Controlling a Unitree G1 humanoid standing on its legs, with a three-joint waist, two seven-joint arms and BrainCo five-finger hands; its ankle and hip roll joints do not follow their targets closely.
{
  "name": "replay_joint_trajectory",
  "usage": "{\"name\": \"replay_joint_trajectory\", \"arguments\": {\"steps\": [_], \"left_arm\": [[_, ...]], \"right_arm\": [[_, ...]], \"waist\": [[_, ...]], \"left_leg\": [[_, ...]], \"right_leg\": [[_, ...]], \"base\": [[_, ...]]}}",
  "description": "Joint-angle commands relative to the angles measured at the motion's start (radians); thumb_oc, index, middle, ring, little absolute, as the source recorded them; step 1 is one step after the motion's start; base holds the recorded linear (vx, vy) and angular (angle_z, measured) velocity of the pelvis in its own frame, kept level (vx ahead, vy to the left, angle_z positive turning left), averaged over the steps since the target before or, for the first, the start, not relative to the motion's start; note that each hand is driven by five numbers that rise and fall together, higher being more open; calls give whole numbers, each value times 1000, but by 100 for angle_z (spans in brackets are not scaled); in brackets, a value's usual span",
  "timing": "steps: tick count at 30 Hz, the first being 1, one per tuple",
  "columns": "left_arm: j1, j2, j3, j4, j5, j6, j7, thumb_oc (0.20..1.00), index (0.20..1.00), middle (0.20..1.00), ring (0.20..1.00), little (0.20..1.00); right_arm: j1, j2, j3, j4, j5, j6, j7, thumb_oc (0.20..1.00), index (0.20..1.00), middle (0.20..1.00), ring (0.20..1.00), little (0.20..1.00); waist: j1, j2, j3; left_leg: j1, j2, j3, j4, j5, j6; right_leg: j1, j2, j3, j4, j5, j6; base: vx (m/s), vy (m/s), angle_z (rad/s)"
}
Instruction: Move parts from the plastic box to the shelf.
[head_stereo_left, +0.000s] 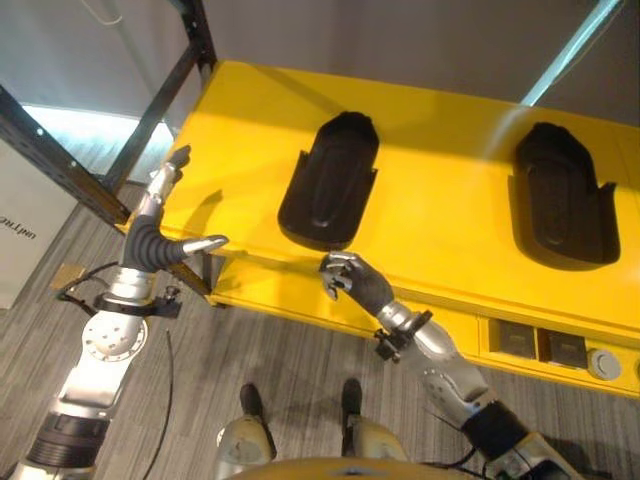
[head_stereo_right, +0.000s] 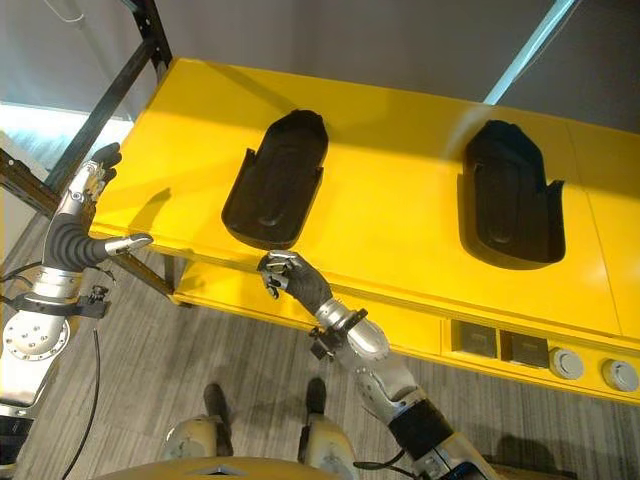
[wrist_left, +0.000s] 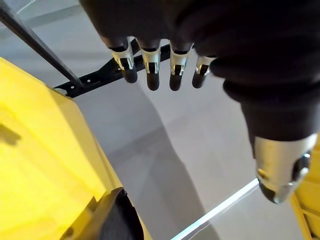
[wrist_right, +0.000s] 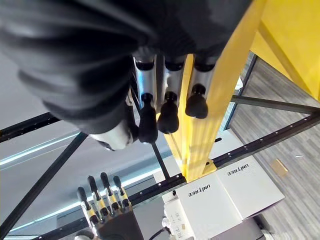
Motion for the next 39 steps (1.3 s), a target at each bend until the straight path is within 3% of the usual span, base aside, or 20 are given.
{"name": "replay_joint_trajectory", "arguments": {"steps": [1, 21, 39], "left_arm": [[-4, 27, 1, -47, -64, -50, -13, 1000, 1000, 1000, 1000, 1000], [20, -27, -29, -23, -151, -35, -30, 1000, 1000, 1000, 1000, 1000], [36, -56, -36, 8, -196, -21, -36, 1000, 1000, 1000, 1000, 1000]], "right_arm": [[-39, 46, -7, -39, 41, -43, 4, 200, 200, 200, 200, 200], [-138, 79, -25, 10, 15, -58, -55, 200, 200, 200, 200, 200], [-151, 139, -29, -26, 141, -55, -43, 200, 200, 200, 200, 200]], "waist": [[29, 0, -22], [64, 29, -27], [67, 47, -29]], "left_leg": [[122, 29, 27, 132, -242, -43], [87, 20, 6, 134, -252, -34], [84, 19, 13, 133, -257, -28]], "right_leg": [[-94, -27, 64, 98, -78, 150], [-134, -35, 52, 108, -73, 150], [-158, -36, 46, 129, -75, 150]], "base": [[18, 15, 5], [30, 8, 2], [4, 0, 0]]}}
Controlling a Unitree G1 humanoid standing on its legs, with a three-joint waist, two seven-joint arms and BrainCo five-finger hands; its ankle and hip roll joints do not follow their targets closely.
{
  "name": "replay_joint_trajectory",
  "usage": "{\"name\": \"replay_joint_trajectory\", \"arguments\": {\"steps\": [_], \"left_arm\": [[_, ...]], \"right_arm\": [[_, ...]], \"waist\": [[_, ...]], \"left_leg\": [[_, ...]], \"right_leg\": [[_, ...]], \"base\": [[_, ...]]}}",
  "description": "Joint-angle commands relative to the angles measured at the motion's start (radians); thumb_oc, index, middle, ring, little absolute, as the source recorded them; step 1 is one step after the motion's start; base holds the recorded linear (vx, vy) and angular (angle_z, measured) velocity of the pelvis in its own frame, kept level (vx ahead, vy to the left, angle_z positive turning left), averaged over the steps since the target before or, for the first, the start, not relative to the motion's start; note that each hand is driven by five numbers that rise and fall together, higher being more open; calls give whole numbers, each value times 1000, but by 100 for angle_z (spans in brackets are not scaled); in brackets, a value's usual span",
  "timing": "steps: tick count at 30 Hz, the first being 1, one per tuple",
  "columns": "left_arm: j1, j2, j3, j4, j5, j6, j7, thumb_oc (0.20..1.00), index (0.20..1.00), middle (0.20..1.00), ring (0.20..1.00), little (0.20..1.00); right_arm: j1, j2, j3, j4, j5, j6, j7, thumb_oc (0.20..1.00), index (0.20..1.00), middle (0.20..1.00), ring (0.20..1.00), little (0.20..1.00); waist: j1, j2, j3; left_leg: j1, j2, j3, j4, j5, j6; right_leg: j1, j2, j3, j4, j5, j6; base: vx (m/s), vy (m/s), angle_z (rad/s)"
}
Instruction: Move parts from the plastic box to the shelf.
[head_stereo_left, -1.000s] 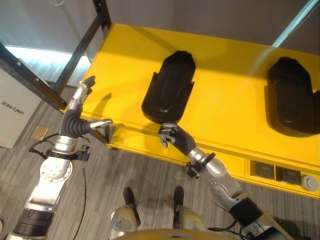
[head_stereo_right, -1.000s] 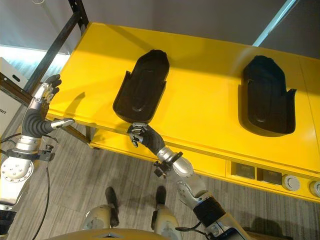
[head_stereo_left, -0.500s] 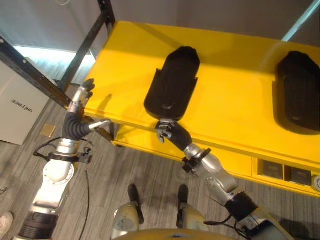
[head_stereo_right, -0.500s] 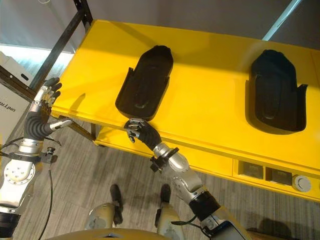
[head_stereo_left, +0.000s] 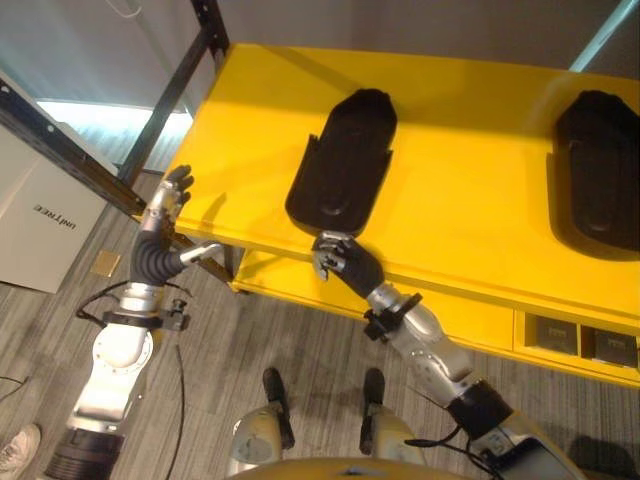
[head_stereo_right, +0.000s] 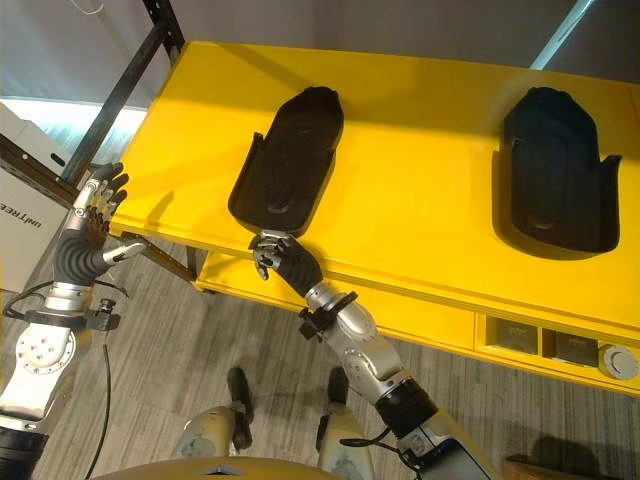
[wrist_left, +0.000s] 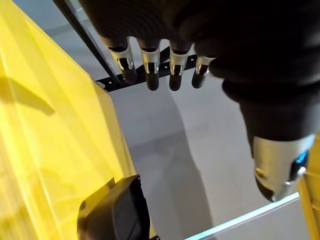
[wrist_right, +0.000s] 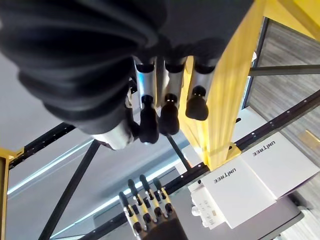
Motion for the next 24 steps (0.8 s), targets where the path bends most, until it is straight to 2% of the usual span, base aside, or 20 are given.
{"name": "replay_joint_trajectory", "arguments": {"steps": [1, 7, 10, 16, 21, 23, 24], "left_arm": [[-26, 24, -9, 0, -40, -32, 5, 1000, 1000, 1000, 1000, 1000], [-22, 10, -2, -1, -48, -31, 10, 1000, 1000, 1000, 1000, 1000], [-17, 7, 6, -7, -40, -27, 15, 1000, 1000, 1000, 1000, 1000], [-20, 9, 1, -16, -28, -17, 7, 1000, 1000, 1000, 1000, 1000], [-20, 9, 1, -16, -27, -17, 7, 1000, 1000, 1000, 1000, 1000], [-26, 19, -10, -13, -1, -4, 11, 1000, 1000, 1000, 1000, 1000], [-26, 19, -10, -13, -1, -4, 11, 1000, 1000, 1000, 1000, 1000]], "right_arm": [[-63, 75, -42, -67, 52, -53, -14, 200, 200, 200, 200, 200], [-68, 61, -44, -150, 36, -68, -9, 200, 200, 200, 200, 200], [-73, 25, -58, -208, -60, -92, -36, 200, 200, 200, 200, 200], [-93, 4, -56, -184, -169, -87, -72, 200, 200, 200, 200, 200], [-93, 5, -56, -184, -169, -87, -72, 200, 200, 200, 200, 200], [-111, -2, -54, -142, -287, -85, -119, 200, 200, 200, 200, 200], [-112, -2, -53, -142, -288, -85, -120, 200, 200, 200, 200, 200]], "waist": [[34, -30, -13], [32, -30, -10], [25, -32, -7], [22, -36, -6], [22, -36, -6], [19, -42, -4], [19, -42, -4]], "left_leg": [[162, 22, 27, 147, -292, -39], [159, 30, 31, 151, -293, -39], [156, 33, 31, 154, -294, -39], [158, 33, 32, 158, -297, -37], [158, 33, 32, 158, -297, -37], [154, 31, 29, 154, -291, -36], [154, 31, 29, 154, -291, -36]], "right_leg": [[-56, -32, 53, 72, -71, 152], [-64, -30, 53, 80, -72, 152], [-67, -28, 51, 86, -74, 152], [-69, -26, 53, 90, -78, 152], [-69, -26, 53, 90, -78, 152], [-72, -30, 54, 84, -73, 152], [-71, -30, 53, 83, -73, 152]], "base": [[0, 0, 0], [0, 0, 0], [0, 0, 0], [0, 0, 0], [0, 0, 0], [0, 0, 0], [0, 0, 0]]}}
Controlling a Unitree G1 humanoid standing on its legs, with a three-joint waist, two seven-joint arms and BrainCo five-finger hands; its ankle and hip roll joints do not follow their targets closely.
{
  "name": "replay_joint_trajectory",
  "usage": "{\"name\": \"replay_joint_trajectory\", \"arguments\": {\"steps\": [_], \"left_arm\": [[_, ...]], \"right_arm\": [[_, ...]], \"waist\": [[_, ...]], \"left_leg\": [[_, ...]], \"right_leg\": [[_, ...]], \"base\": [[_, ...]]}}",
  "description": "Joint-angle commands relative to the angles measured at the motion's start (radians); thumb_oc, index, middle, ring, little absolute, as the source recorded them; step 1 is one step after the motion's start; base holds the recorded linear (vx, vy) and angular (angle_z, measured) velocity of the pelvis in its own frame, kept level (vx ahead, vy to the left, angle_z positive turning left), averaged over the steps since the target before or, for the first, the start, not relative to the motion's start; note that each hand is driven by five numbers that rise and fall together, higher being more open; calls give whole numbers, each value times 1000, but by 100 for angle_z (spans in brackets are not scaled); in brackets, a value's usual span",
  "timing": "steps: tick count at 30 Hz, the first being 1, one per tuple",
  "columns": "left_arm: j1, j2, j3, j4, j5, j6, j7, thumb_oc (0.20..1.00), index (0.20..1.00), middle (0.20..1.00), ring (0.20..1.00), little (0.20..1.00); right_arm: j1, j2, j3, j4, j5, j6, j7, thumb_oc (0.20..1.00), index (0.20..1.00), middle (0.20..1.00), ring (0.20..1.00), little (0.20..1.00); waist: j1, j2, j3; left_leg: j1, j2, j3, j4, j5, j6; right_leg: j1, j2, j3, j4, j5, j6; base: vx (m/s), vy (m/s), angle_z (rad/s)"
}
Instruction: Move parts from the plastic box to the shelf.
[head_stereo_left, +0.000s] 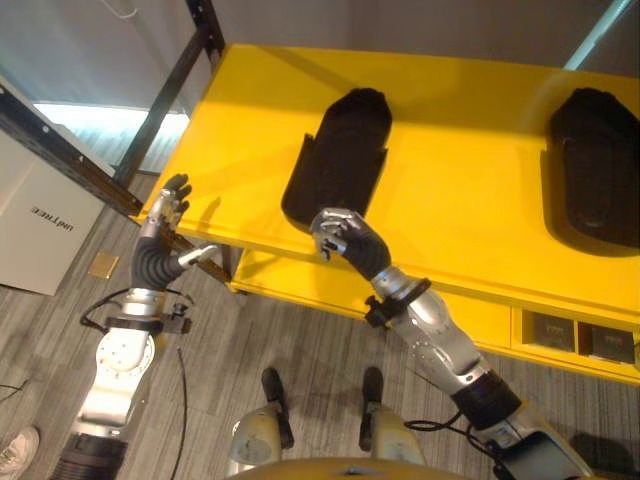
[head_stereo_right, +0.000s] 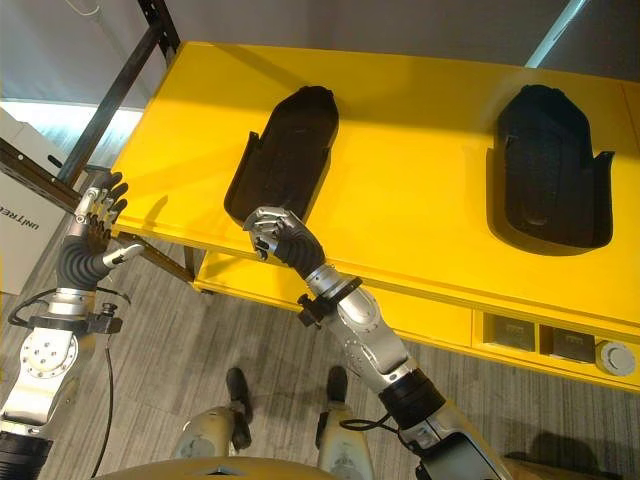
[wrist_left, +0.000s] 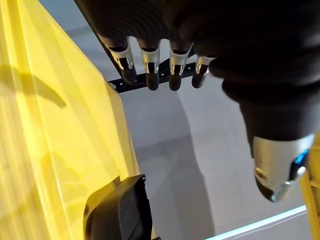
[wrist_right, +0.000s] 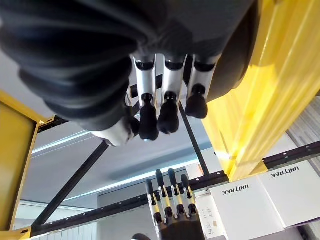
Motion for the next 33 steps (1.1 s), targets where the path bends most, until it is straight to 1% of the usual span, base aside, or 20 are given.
{"name": "replay_joint_trajectory", "arguments": {"steps": [1, 12, 14, 15, 23, 26, 29, 31, 33], "left_arm": [[-38, 50, -12, -24, 23, -18, 10, 1000, 1000, 1000, 1000, 1000], [-67, 77, -32, -22, 52, -16, 28, 1000, 1000, 1000, 1000, 1000], [-71, 80, -35, -17, 53, -18, 35, 1000, 1000, 1000, 1000, 1000], [-73, 81, -36, -13, 51, -20, 37, 1000, 1000, 1000, 1000, 1000], [-83, 84, -43, 11, 42, -17, 46, 1000, 1000, 1000, 1000, 1000], [-87, 85, -47, 16, 43, -16, 48, 1000, 1000, 1000, 1000, 1000], [-91, 82, -52, 29, 31, -18, 51, 1000, 1000, 1000, 1000, 1000], [-91, 82, -51, 30, 31, -18, 51, 1000, 1000, 1000, 1000, 1000], [-87, 82, -47, 30, 32, -16, 52, 1000, 1000, 1000, 1000, 1000]], "right_arm": [[-66, 45, -30, -25, -93, -51, -43, 200, 200, 200, 200, 200], [-133, 66, -17, 25, -161, -51, -92, 200, 200, 200, 200, 200], [-148, 73, -17, 30, -167, -53, -102, 200, 200, 200, 200, 200], [-159, 78, -16, 33, -170, -55, -109, 200, 200, 200, 200, 200], [-190, 96, -19, 50, -204, -58, -147, 200, 200, 200, 200, 200], [-198, 97, -26, 55, -215, -60, -160, 200, 200, 200, 200, 200], [-206, 100, -41, 57, -214, -68, -177, 200, 200, 200, 200, 200], [-206, 100, -41, 56, -214, -68, -177, 200, 200, 200, 200, 200], [-198, 97, -50, 29, -223, -75, -184, 200, 200, 200, 200, 200]], "waist": [[30, -38, -2], [43, -36, 6], [46, -31, 8], [48, -34, 8], [52, -30, 10], [52, -28, 9], [52, -19, 10], [51, -23, 10], [48, -18, 8]], "left_leg": [[161, 31, 28, 154, -298, -39], [142, 22, 17, 135, -282, -41], [142, 24, 15, 138, -288, -42], [136, 21, 15, 136, -281, -41], [124, 20, 12, 130, -274, -42], [122, 19, 14, 130, -274, -42], [125, 26, 17, 138, -283, -41], [121, 22, 18, 136, -277, -40], [125, 27, 22, 143, -287, -39]], "right_leg": [[-53, -30, 51, 56, -64, 158], [-70, -36, 53, 38, -51, 158], [-68, -34, 50, 41, -56, 158], [-73, -36, 53, 36, -48, 158], [-84, -36, 52, 33, -44, 158], [-87, -36, 50, 33, -43, 158], [-86, -31, 47, 41, -50, 158], [-89, -34, 50, 37, -43, 158], [-87, -30, 48, 45, -49, 158]], "base": [[0, 0, 0], [0, -1, 1], [16, 1, 0], [18, -4, 4], [1, -1, 1], [0, 0, 0], [0, 0, 0], [0, 0, 0], [0, 0, 0]]}}
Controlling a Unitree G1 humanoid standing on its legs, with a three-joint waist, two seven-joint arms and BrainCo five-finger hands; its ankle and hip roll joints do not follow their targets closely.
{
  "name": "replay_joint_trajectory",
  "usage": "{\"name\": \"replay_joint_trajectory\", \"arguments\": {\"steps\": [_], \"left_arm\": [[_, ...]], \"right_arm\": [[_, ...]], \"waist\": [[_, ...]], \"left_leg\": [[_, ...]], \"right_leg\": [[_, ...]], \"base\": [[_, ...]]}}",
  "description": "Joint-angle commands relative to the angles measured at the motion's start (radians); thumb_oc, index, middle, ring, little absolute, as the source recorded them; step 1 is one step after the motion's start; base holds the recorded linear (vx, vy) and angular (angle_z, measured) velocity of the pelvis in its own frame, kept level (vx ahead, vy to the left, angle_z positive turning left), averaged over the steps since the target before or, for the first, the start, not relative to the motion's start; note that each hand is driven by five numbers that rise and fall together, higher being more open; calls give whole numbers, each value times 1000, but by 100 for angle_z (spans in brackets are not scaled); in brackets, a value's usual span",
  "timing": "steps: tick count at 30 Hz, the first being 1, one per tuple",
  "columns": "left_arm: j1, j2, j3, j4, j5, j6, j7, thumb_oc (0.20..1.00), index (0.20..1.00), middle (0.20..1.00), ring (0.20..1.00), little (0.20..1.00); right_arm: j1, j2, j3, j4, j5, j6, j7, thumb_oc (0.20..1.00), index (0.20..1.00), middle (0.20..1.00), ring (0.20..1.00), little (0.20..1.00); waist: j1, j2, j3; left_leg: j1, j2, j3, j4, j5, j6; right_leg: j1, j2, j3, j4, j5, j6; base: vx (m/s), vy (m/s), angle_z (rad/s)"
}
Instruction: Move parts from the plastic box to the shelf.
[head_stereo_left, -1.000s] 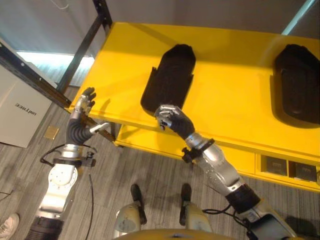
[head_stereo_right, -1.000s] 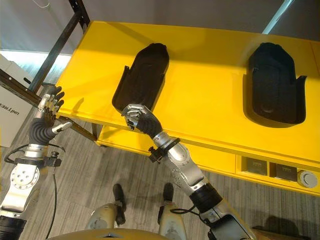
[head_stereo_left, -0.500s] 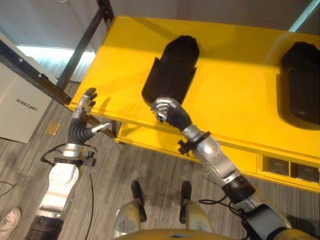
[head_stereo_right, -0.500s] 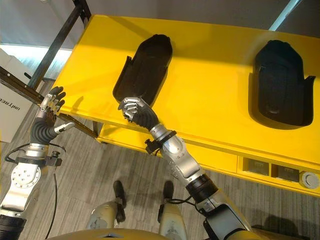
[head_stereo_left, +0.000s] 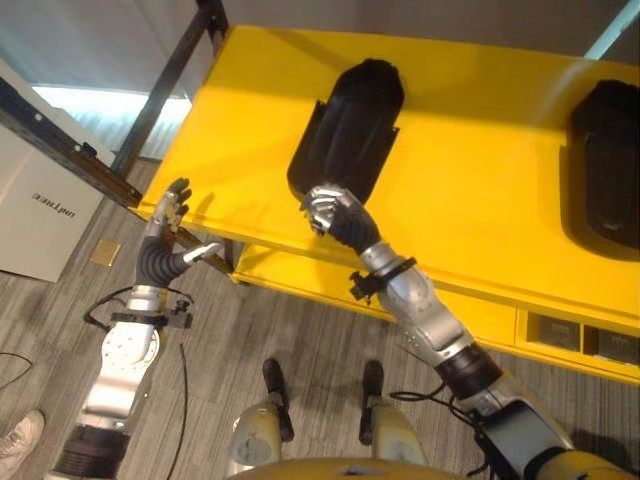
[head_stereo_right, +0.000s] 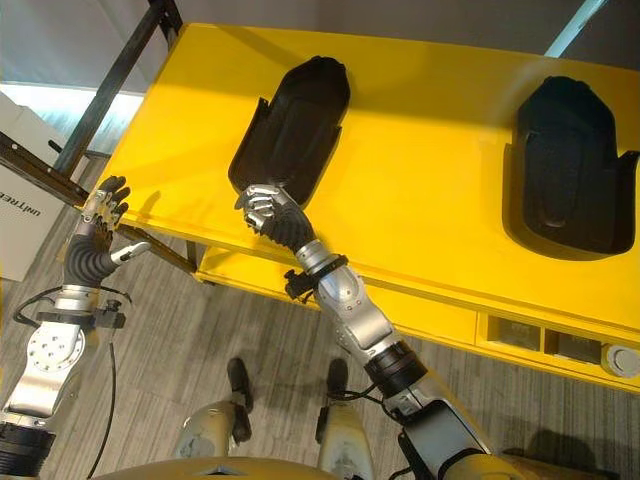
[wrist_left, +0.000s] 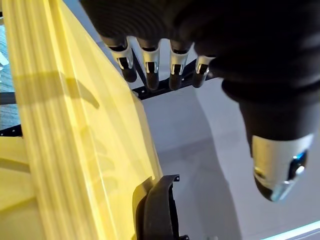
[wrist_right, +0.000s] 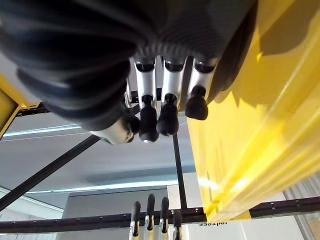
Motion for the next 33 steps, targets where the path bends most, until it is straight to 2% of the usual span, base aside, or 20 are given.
{"name": "replay_joint_trajectory", "arguments": {"steps": [1, 8, 14, 15, 16, 17, 18, 19, 21, 26, 28, 30, 33], "left_arm": [[-48, 76, -27, -39, -4, -37, 24, 1000, 1000, 1000, 1000, 1000], [-83, 73, -58, -51, 3, -35, 32, 1000, 1000, 1000, 1000, 1000], [-132, 89, -98, -51, 18, -21, 20, 1000, 1000, 1000, 1000, 1000], [-145, 86, -103, -47, 17, -20, 16, 1000, 1000, 1000, 1000, 1000], [-145, 86, -104, -47, 17, -20, 16, 1000, 1000, 1000, 1000, 1000], [-156, 85, -98, -42, 12, -21, 16, 1000, 1000, 1000, 1000, 1000], [-157, 85, -98, -42, 12, -21, 16, 1000, 1000, 1000, 1000, 1000], [-162, 86, -95, -41, 7, -19, 12, 1000, 1000, 1000, 1000, 1000], [-162, 81, -79, -33, 7, -21, 10, 1000, 1000, 1000, 1000, 1000], [-145, 71, -50, -30, 18, -16, 6, 1000, 1000, 1000, 1000, 1000], [-118, 70, 10, -39, 105, -21, 24, 1000, 1000, 1000, 1000, 1000], [-116, 70, 9, -40, 106, -21, 25, 1000, 1000, 1000, 1000, 1000], [-79, 87, 92, -116, 232, -45, 54, 1000, 1000, 1000, 1000, 1000]], "right_arm": [[-50, 38, -54, -92, -26, -77, -33, 200, 200, 200, 200, 200], [-59, 17, -90, -169, -69, -101, -70, 200, 200, 200, 200, 200], [-25, -34, -203, -249, -82, -126, -107, 200, 200, 200, 200, 200], [0, -48, -252, -274, -78, -134, -114, 200, 200, 200, 200, 200], [1, -49, -252, -274, -78, -134, -114, 291, 291, 291, 291, 291], [30, -73, -313, -289, -76, -143, -123, 570, 570, 570, 570, 570], [31, -72, -315, -291, -76, -142, -123, 708, 708, 708, 708, 708], [47, -87, -347, -293, -82, -146, -130, 1000, 1000, 1000, 1000, 1000], [103, -101, -428, -315, -64, -157, -125, 1000, 1000, 1000, 1000, 1000], [188, -103, -524, -350, -58, -163, -116, 1000, 1000, 1000, 1000, 1000], [310, -81, -639, -385, -62, -175, -94, 1000, 1000, 1000, 1000, 1000], [314, -80, -640, -387, -62, -174, -93, 1000, 1000, 1000, 1000, 1000], [445, -48, -748, -407, -72, -185, -64, 1000, 1000, 1000, 1000, 1000]], "waist": [[39, -22, 7], [24, -23, 7], [-14, -45, -10], [-29, -59, -22], [-29, -56, -21], [-50, -67, -34], [-48, -70, -35], [-62, -75, -43], [-92, -86, -65], [-122, -93, -84], [-157, -96, -107], [-155, -96, -108], [-186, -98, -123]], "left_leg": [[176, 24, 47, 145, -295, -36], [186, 27, 42, 158, -305, -37], [225, 19, 41, 163, -320, -30], [243, 14, 48, 167, -324, -25], [247, 16, 48, 168, -329, -26], [262, 16, 53, 179, -342, -21], [260, 14, 54, 178, -337, -20], [270, 17, 61, 183, -346, -20], [303, 22, 85, 190, -359, -20], [339, 27, 118, 195, -369, -20], [372, 31, 150, 195, -377, -20], [373, 31, 151, 195, -377, -20], [387, 32, 169, 190, -379, -23]], "right_leg": [[-46, -30, 68, 40, -42, 157], [-26, -20, 75, 48, -54, 157], [23, -22, 84, 50, -59, 157], [45, -26, 85, 46, -53, 157], [48, -24, 84, 50, -59, 157], [69, -26, 88, 50, -59, 157], [68, -27, 90, 46, -53, 157], [77, -21, 95, 48, -58, 157], [96, -9, 114, 40, -50, 157], [110, 3, 138, 30, -43, 157], [117, 18, 158, 24, -44, 157], [118, 19, 159, 23, -44, 157], [112, 32, 167, 21, -47, 157]], "base": [[0, 0, 0], [-28, 3, -1], [-41, 4, -1], [14, 0, -6], [-4, -11, -7], [-11, -8, -15], [-11, -21, -18], [6, -12, -18], [24, -20, -19], [23, -10, -26], [44, -23, -26], [8, -8, -23], [-3, -15, -27]]}}
